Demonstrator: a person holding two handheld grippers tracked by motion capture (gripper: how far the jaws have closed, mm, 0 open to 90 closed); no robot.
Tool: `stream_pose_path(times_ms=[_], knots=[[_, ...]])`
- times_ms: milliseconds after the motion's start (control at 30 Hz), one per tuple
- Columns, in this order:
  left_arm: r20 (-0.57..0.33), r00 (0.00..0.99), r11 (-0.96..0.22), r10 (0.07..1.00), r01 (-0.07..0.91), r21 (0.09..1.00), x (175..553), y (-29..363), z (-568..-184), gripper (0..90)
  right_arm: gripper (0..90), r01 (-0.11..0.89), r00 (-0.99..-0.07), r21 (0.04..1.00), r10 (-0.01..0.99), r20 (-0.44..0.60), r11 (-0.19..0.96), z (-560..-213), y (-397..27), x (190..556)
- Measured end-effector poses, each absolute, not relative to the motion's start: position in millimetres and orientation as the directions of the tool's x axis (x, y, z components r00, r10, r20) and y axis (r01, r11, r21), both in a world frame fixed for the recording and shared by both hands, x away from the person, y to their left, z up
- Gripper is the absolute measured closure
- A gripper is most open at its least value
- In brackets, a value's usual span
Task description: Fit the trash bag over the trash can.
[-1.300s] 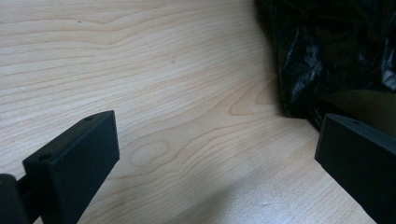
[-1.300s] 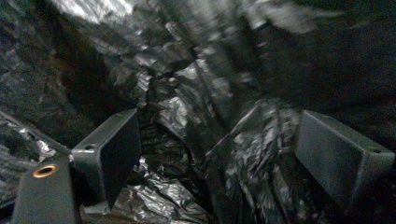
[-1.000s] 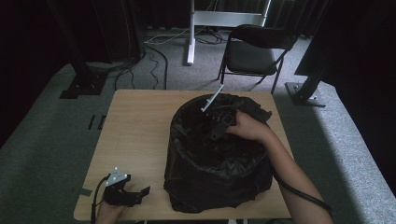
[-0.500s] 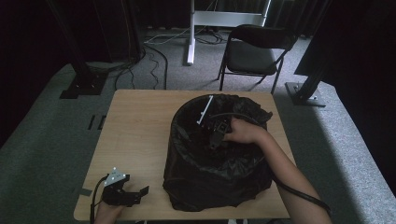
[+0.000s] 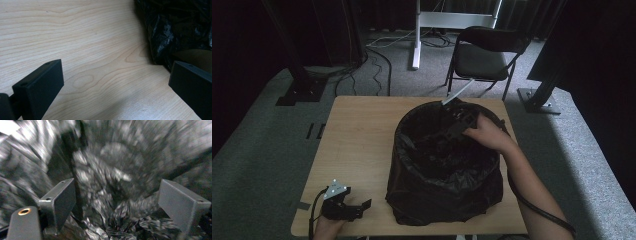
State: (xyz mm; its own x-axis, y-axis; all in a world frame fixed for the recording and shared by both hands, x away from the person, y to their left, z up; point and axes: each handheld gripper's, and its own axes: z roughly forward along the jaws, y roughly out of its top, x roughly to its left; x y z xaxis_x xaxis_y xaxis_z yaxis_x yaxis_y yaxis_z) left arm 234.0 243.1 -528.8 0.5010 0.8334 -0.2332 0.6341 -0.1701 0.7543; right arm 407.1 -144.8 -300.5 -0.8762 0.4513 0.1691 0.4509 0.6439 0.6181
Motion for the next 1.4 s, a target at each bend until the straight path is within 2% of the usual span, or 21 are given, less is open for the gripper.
stream_pose_path(times_ms=[133,233,633,1067,1267,1400], knots=[[-0.233,0.499,-0.169,0.835,0.635,0.754,234,243,-529,0.0,14.7,0.47,-0.851,0.715,0.48,0.212,0.518,-284,-169,400],[-0.236,0.497,-0.166,0.835,0.637,0.753,234,244,-528,0.0,14.7,0.461,-0.838,0.763,0.506,0.205,0.453,-277,-187,394],[-0.239,0.491,-0.158,0.838,0.637,0.755,234,245,-528,0.0,14.7,0.413,-0.786,0.866,0.591,0.183,0.281,-274,-254,369],[-0.242,0.484,-0.15,0.841,0.639,0.755,234,244,-529,0.0,13.3,0.349,-0.658,0.933,0.732,0.176,0.089,-302,-312,337],[-0.237,0.487,-0.157,0.841,0.639,0.753,234,245,-530,0.0,12.9,0.286,-0.546,0.957,0.829,0.12,0.051,-323,-335,317],[-0.233,0.48,-0.154,0.846,0.638,0.754,234,246,-530,0.0,12.3,0.272,-0.486,0.962,0.863,0.137,0.001,-345,-344,307]])
